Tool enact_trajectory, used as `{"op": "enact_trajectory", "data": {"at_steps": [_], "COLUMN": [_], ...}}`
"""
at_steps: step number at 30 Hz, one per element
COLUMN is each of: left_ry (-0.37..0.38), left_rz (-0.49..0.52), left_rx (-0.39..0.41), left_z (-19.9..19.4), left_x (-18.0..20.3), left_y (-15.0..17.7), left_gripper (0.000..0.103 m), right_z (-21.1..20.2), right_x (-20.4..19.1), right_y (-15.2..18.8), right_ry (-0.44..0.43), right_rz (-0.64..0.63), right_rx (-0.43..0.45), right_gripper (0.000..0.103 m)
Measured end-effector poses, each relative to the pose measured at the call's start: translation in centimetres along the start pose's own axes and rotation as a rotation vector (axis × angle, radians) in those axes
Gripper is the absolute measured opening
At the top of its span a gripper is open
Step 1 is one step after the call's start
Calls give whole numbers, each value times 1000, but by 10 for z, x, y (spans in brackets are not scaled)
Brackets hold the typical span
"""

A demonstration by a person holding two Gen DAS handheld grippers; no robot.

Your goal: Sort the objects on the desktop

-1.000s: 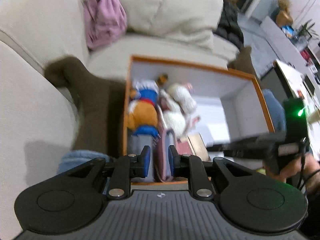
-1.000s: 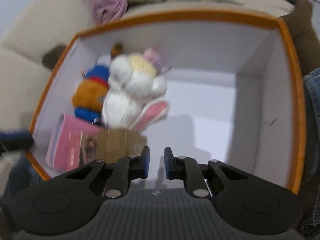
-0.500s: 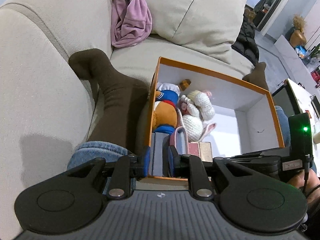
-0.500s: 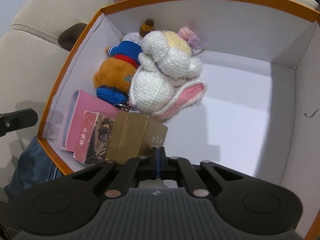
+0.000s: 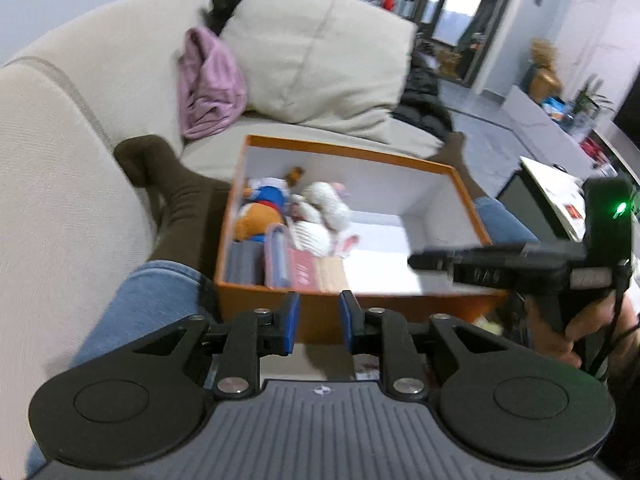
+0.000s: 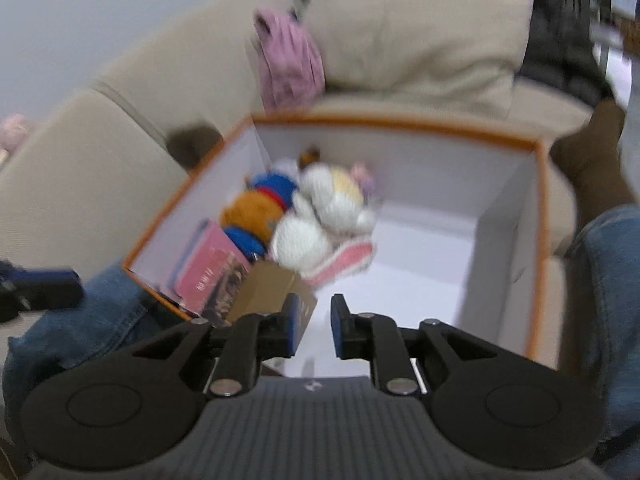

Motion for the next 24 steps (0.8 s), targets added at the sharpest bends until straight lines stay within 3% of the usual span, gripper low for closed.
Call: {"op": "enact_trajectory", "data": {"at_steps": [3,7,9,10,13,17,24], "left_ry": [17,58,69,70,51,22,20], "left_rz": [41,86,117,138,223,318,341], "left_rx": [28,42,45,50,51,24,-34], "left_z": [-2,2,8,10,22,43,72], "left_x": [20,45,58,66,89,114,131], "left_y": [16,36,46,51,65,86,112], "left_gripper": [29,39,54,54,56,66,66], "right_z": [-25,-56,-69,-73,-76,-71,-60], "right_x": [3,9,12,14,23,35,43], "right_y": [9,29,41,47,65,87,108], "right_ry": [0,4,19,32,80,116,170], "right_rz": [-12,-11,-21,-25,-29,-3,-8], "right_rx": [91,166,192,200,207,175,138], "right_gripper": [20,36,41,45,47,52,53]}}
Point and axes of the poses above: each gripper's, at about its wrist camera, not at the fingertips, and z roughly the way its jaws point, x to its right, y to its underside, the point moved 6 cm from there along z, roughly the way its jaws point, and after that the axes turned 5 degrees about z, right-handed, at the moved point
